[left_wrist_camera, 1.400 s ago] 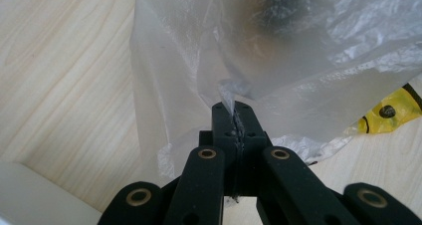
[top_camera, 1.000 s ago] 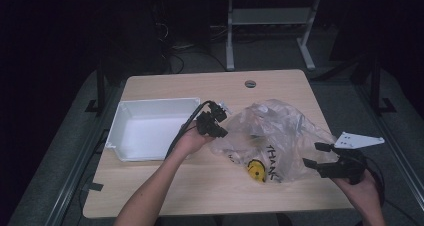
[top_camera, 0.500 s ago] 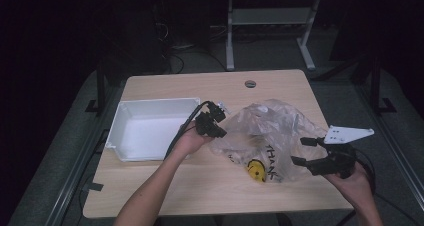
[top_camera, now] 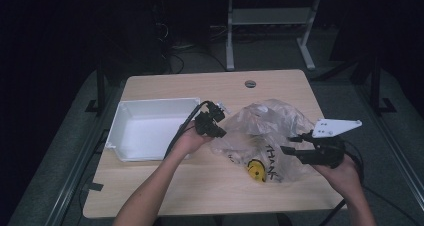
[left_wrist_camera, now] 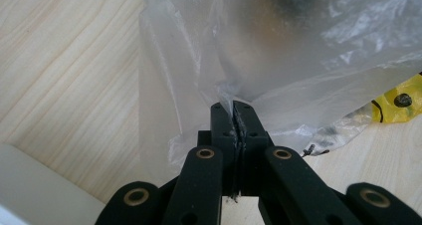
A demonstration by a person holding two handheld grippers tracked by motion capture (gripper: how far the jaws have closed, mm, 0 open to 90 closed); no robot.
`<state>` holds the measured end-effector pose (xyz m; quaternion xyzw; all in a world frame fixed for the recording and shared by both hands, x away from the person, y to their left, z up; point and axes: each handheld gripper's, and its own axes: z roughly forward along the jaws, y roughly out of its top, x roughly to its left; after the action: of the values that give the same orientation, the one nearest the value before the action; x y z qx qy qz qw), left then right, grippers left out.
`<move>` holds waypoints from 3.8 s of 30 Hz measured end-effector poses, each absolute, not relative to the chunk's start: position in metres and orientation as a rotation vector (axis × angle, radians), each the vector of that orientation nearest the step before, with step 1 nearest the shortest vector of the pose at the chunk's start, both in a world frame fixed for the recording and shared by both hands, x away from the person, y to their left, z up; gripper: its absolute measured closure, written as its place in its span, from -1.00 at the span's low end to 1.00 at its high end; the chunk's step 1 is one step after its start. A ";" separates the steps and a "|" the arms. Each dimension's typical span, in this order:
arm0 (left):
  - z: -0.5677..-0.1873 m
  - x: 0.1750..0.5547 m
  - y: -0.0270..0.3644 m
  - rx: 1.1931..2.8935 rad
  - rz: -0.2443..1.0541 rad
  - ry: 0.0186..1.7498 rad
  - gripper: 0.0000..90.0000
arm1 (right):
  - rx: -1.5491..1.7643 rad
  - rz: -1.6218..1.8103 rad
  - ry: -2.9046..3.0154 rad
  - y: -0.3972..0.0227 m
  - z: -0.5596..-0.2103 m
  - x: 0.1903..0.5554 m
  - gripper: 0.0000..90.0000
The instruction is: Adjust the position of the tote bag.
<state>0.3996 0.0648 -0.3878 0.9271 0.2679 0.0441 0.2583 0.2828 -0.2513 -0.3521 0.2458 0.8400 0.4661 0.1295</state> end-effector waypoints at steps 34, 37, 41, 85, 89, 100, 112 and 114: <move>-0.305 0.352 0.071 2.360 0.175 0.515 0.05 | 0.651 1.424 2.463 -0.191 -0.366 0.303 0.97; -0.299 0.348 0.067 2.347 0.174 0.487 0.02 | 0.659 1.439 2.467 -0.189 -0.369 0.304 0.97; -0.294 0.344 0.062 2.329 0.158 0.450 -0.03 | 0.670 1.448 2.477 -0.184 -0.375 0.307 0.97; -0.292 0.330 0.046 2.316 0.280 0.367 0.97 | 0.704 1.442 2.545 -0.161 -0.382 0.314 0.52; -0.298 0.331 0.047 2.306 0.284 0.400 0.97 | 0.719 1.430 2.546 -0.170 -0.380 0.311 0.39; -0.309 0.336 0.055 2.339 0.318 0.444 0.97 | 0.725 1.446 2.529 -0.201 -0.370 0.298 0.07; -0.316 0.343 0.065 2.348 0.333 0.492 0.97 | 0.808 1.375 2.464 -0.239 -0.360 0.306 0.03; -0.316 0.344 0.066 2.351 0.335 0.495 0.97 | 0.821 1.347 2.458 -0.244 -0.359 0.308 0.02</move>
<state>0.3438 0.0661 -0.3164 0.9078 0.1912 0.1293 0.3501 0.3084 -0.2443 -0.3594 0.2795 0.8364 0.4584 0.1101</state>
